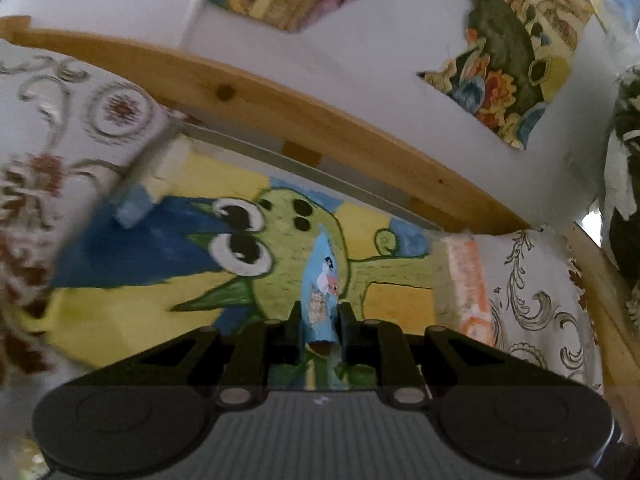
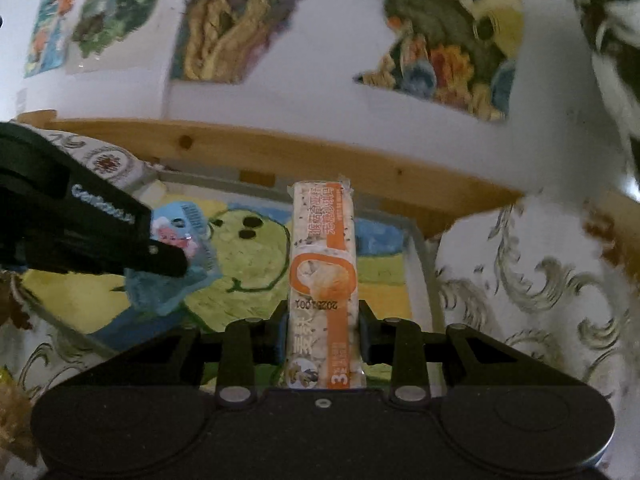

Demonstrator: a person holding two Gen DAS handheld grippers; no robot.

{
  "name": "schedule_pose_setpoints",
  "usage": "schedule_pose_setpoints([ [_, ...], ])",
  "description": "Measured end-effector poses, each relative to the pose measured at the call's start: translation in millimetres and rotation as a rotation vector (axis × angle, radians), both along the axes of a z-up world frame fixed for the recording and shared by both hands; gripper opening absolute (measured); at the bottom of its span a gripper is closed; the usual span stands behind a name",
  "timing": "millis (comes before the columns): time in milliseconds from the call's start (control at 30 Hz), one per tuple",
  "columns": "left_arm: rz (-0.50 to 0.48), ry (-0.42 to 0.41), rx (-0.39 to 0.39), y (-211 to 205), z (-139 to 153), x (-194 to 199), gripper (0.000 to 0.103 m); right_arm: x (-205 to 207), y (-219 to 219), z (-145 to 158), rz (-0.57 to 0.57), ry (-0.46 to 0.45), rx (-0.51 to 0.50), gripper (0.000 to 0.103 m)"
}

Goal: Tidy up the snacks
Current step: 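Carry both snacks into the gray tray and open both tools, then lift both tools out of the tray and back over the snack pile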

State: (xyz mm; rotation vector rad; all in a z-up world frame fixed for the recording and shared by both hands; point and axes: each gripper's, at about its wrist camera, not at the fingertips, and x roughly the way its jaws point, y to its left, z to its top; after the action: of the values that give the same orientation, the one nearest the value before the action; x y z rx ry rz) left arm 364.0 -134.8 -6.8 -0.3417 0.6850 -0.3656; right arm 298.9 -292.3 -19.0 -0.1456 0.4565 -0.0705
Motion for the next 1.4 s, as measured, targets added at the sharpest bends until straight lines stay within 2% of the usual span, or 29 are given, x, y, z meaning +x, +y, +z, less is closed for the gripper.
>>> schedule_pose_setpoints([
  [200, -0.006, 0.052, 0.009, -16.9, -20.2, 18.9, 0.017, 20.7, -14.5, -18.4, -0.029, 0.071, 0.040, 0.035],
  [300, -0.005, 0.047, 0.013, -18.6, -25.3, 20.0, 0.018, 24.6, -16.6, -22.1, -0.034, 0.098, 0.064, 0.035],
  [633, 0.004, 0.051, 0.065, -23.6, -21.0, 18.4, 0.025, 29.4, -18.2, -24.2, -0.042, 0.123, 0.080, 0.038],
  [700, 0.006, 0.050, 0.079, -23.4, -20.5, 16.7, 0.030, 28.7, -18.7, -23.4, -0.044, 0.121, 0.088, 0.043],
  [767, 0.010, 0.045, 0.092, -22.4, -19.1, 14.6, 0.042, 28.0, -18.9, -22.7, -0.046, 0.119, 0.088, 0.047],
  [900, 0.031, 0.028, 0.099, -15.2, -11.8, 8.6, 0.055, 23.9, -21.4, -18.4, -0.051, 0.105, 0.108, 0.060],
  [967, 0.035, 0.011, 0.104, -12.2, -6.0, 5.6, 0.066, 19.9, -21.9, -13.4, -0.052, 0.089, 0.115, 0.065],
  [1067, 0.052, -0.027, 0.116, -7.4, 4.5, -1.9, 0.078, 10.8, -19.3, -3.7, -0.046, 0.050, 0.102, 0.077],
  [1333, 0.113, -0.119, 0.121, 16.2, 33.8, -35.2, 0.095, -32.4, -19.1, 27.5, -0.055, -0.100, 0.123, 0.101],
  [1400, 0.133, -0.152, 0.126, 23.9, 41.4, -48.4, 0.099, -48.7, -17.9, 35.8, -0.062, -0.146, 0.122, 0.102],
])
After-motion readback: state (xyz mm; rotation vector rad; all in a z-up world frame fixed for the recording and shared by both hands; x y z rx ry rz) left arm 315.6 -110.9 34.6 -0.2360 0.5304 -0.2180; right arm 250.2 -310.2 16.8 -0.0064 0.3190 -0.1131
